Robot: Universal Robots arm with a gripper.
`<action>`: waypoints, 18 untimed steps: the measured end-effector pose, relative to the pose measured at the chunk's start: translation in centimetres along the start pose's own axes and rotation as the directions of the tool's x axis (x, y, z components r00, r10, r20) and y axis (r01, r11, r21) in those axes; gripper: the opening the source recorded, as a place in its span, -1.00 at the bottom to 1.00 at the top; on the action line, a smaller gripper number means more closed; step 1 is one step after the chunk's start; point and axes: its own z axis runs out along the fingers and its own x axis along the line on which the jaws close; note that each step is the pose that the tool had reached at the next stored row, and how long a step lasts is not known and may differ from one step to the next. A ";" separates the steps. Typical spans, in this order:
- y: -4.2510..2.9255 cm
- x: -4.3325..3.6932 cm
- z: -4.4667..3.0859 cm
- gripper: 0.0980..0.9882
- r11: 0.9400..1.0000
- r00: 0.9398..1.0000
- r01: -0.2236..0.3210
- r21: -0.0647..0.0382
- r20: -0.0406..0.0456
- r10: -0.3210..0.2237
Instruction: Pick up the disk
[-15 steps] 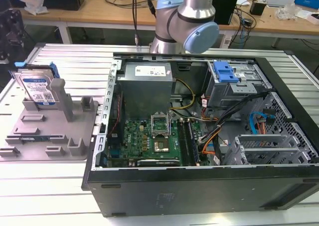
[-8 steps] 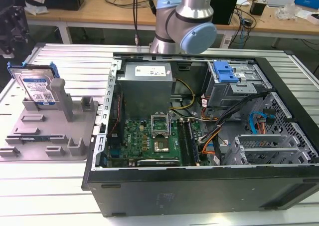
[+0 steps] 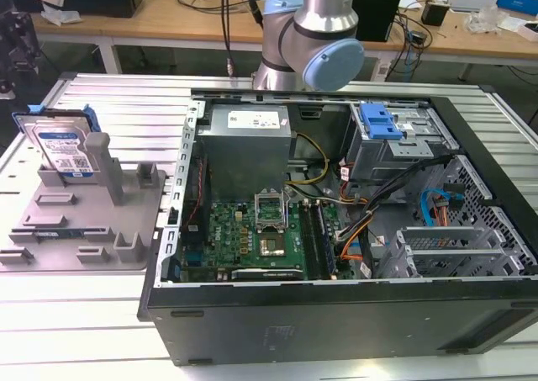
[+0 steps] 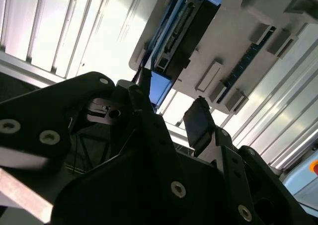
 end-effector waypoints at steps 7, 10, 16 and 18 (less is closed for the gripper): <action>0.08 -0.01 0.09 0.00 1.000 1.000 -0.002 0.000 0.000 0.002; 0.09 -0.01 0.18 0.00 1.000 1.000 -0.004 0.000 0.001 0.004; 0.62 -0.75 0.62 0.00 1.000 1.000 -0.005 0.000 0.006 0.005; 0.62 -0.75 0.62 0.00 1.000 1.000 -0.005 0.000 0.006 0.005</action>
